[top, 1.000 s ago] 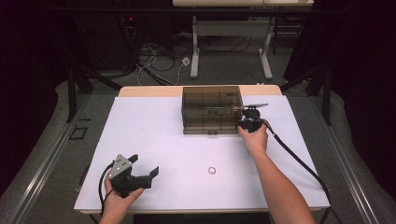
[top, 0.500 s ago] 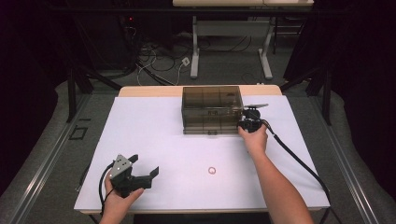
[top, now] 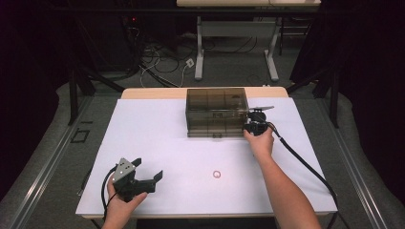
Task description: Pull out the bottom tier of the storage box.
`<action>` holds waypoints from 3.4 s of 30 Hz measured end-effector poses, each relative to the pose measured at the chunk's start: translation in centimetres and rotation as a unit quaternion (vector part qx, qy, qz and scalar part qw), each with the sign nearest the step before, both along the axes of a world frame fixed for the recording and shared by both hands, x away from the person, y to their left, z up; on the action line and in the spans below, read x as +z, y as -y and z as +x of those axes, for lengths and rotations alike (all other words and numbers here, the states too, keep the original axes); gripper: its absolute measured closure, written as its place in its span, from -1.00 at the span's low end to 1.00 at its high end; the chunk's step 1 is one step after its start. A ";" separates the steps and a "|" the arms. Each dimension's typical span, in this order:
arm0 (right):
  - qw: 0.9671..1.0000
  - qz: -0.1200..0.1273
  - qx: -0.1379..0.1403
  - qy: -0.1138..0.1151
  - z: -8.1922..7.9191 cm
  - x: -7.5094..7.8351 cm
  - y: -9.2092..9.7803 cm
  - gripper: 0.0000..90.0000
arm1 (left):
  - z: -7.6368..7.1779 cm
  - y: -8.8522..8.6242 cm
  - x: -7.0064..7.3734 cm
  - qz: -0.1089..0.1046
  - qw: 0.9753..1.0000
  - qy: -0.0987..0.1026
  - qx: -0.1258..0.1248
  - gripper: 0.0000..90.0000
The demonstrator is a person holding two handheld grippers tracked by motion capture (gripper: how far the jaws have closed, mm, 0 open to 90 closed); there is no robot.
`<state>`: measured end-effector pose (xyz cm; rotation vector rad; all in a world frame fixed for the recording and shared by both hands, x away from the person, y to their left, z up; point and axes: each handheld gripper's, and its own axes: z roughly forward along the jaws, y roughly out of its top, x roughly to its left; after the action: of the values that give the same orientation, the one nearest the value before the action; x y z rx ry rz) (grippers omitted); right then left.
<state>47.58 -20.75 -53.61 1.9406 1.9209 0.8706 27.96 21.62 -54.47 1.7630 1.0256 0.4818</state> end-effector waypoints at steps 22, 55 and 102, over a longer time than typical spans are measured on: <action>1.000 -0.013 0.012 -0.006 -0.6 0.2 -0.1 0.91 | 0.0 0.1 0.0 0.002 1.000 0.000 0.000 -0.94; 1.000 -0.007 0.027 -0.015 -1.8 0.2 0.3 0.90 | 0.1 0.2 -0.1 0.005 1.000 0.000 -0.001 -0.94; 0.999 0.012 0.029 -0.009 -3.0 -0.2 0.7 0.88 | 0.1 0.4 -0.1 0.008 1.000 0.000 -0.003 -0.94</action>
<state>44.54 -21.43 -53.77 1.9215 1.9956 0.8995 28.05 21.18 -54.59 1.7795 1.0189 0.4880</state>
